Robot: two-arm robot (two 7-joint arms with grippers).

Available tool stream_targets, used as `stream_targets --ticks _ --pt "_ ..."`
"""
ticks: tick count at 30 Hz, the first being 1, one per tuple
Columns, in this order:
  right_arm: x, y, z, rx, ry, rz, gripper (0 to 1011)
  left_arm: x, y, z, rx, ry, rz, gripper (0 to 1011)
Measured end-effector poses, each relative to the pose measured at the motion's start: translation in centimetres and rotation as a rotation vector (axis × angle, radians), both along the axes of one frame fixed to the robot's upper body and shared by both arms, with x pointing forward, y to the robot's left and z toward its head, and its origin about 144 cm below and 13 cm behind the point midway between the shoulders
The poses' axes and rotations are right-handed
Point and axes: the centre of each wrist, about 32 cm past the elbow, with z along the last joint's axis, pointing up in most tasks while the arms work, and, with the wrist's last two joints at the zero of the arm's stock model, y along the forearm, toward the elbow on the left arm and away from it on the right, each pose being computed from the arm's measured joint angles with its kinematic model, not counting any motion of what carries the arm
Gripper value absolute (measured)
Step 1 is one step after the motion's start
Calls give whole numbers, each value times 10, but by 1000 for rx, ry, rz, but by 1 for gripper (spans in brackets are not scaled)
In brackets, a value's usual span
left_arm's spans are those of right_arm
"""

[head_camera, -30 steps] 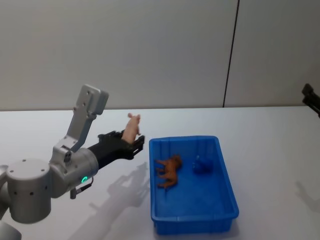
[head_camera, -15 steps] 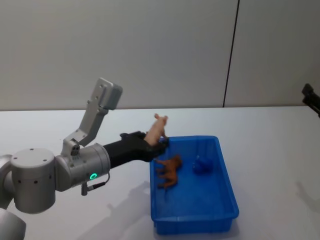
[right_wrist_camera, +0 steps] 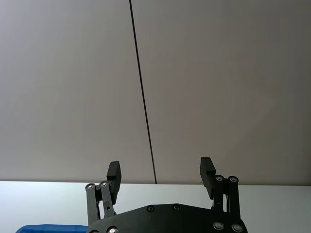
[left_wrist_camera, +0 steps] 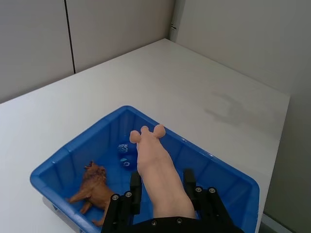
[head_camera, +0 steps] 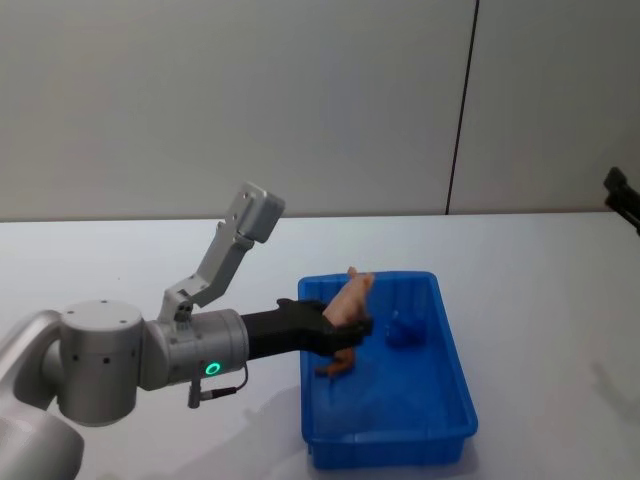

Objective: Pick up the two dolls from the table and place them into the box.

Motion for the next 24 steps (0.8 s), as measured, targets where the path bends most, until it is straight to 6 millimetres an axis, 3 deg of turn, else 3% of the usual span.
stream_targets --ticks 17,24 --pt "0 0 0 0 0 0 1001 5 -8 -10 3 33 -17 988" --pt "0 0 0 0 0 0 1001 4 -8 -8 7 5 0 1001"
